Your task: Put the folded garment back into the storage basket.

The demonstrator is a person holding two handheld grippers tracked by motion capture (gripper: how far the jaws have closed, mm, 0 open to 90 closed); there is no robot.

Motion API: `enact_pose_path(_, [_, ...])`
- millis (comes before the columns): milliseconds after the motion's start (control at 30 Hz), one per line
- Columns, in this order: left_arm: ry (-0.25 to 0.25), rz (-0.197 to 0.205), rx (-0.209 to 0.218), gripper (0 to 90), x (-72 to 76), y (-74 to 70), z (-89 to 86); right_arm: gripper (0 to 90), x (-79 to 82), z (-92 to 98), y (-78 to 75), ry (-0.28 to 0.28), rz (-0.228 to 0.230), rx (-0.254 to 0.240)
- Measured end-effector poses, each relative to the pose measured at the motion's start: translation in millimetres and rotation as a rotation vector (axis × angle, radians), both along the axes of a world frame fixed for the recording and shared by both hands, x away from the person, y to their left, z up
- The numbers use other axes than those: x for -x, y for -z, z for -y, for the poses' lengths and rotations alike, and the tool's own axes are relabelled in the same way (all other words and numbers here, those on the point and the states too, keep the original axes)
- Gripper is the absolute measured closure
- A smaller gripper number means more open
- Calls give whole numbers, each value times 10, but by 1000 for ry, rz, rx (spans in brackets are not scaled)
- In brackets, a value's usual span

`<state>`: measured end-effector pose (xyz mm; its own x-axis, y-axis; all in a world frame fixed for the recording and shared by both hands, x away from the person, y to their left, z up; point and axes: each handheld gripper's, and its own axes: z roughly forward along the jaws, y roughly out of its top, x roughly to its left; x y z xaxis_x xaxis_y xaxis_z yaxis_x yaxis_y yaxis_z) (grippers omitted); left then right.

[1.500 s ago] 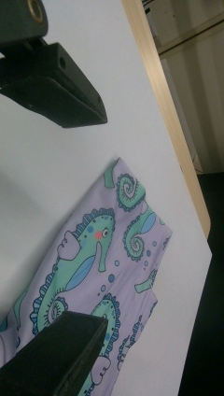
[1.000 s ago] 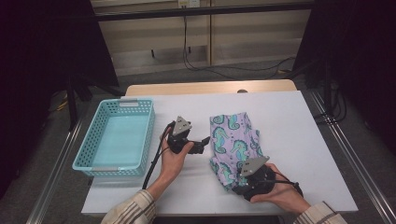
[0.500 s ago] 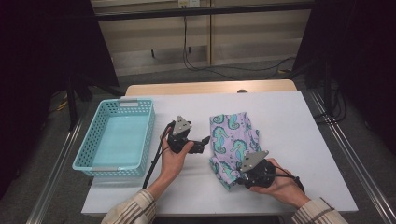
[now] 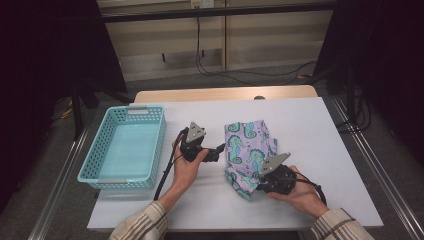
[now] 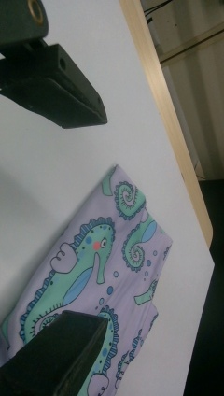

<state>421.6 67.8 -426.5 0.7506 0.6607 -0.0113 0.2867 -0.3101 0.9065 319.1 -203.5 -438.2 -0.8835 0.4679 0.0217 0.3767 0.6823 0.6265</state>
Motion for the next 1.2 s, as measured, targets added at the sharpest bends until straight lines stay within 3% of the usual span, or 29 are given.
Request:
enact_pose_path(133, [2, -9, -19, 42, -58, -8, 23, 809, -21, 31, -5, 7, -24, -30])
enact_pose_path(200, [1, -21, -5, 42, -93, 4, 51, 810, -26, 37, -12, 17, -31, -51])
enact_pose_path(267, [0, -26, -17, 43, -115, 5, 60, 810, -26, 50, -27, 20, -29, -67])
enact_pose_path(333, [-5, -46, 9, 46, -168, 34, 112, 811, -23, 63, -48, 27, -29, -86])
enact_pose_path(533, [-1, -65, -15, 46, -258, 60, 172, 813, -12, 107, -154, 54, 6, -122])
enact_pose_path(733, [-11, -115, -14, 43, -400, 125, 229, 814, -19, 172, -167, 83, -6, -176])
enact_pose_path(1000, [-40, -117, -34, 44, -518, 169, 279, 813, -53, 165, -120, 92, -7, -169])
enact_pose_path(1067, [-34, -102, -75, 46, -574, 164, 321, 813, -52, 153, -100, 89, -15, -163])
enact_pose_path(1200, [-36, -97, -69, 46, -635, 161, 384, 813, -51, 146, -67, 90, -23, -152])
